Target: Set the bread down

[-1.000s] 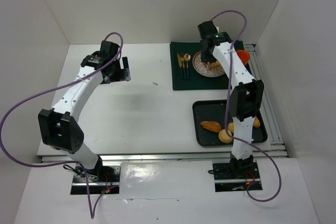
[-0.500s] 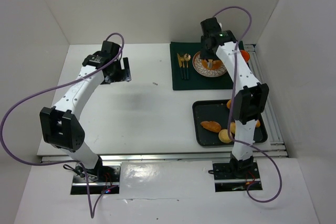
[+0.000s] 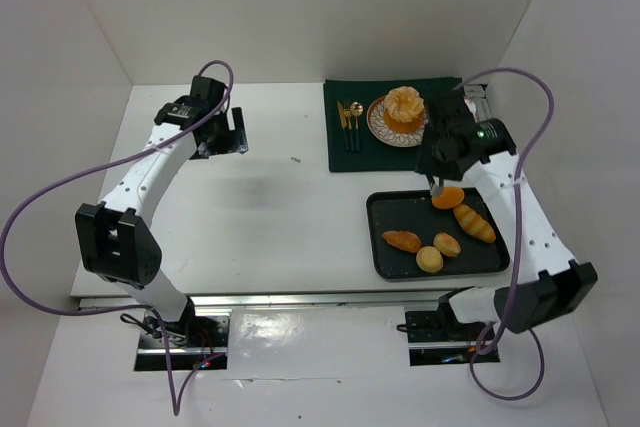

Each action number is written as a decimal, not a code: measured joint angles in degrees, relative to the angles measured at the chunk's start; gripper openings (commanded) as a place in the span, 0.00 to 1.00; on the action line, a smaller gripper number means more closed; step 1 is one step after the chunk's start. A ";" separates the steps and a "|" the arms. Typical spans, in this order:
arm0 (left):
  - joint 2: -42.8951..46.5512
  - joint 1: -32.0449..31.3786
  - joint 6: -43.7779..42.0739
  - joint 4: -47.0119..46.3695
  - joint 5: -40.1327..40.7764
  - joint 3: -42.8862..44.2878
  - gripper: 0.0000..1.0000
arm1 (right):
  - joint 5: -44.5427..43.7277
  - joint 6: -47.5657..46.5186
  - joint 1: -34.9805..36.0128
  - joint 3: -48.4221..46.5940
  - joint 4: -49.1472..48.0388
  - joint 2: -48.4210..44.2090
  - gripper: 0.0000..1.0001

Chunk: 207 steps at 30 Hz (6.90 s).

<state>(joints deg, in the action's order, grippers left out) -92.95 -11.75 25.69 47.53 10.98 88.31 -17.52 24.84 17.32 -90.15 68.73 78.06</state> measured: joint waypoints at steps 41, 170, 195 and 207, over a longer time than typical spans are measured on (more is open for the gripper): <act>-1.88 0.02 -0.02 -0.46 -2.75 -0.02 0.98 | 4.20 7.72 -9.64 22.14 -2.49 -3.26 0.52; 4.20 7.98 4.81 -0.61 -3.69 -1.05 0.97 | 4.66 -2.34 27.91 -0.17 -32.83 22.34 0.47; 6.58 10.23 6.03 -0.20 -10.43 -2.47 0.97 | -5.55 3.45 27.65 1.81 -42.16 34.42 1.00; 6.29 10.34 5.57 -0.20 -11.34 -2.43 0.97 | -11.56 9.64 11.06 17.75 -34.38 9.77 1.00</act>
<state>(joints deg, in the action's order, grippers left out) -86.65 -1.41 31.27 47.33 -0.36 85.89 -29.08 34.48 28.38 -72.40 34.35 87.83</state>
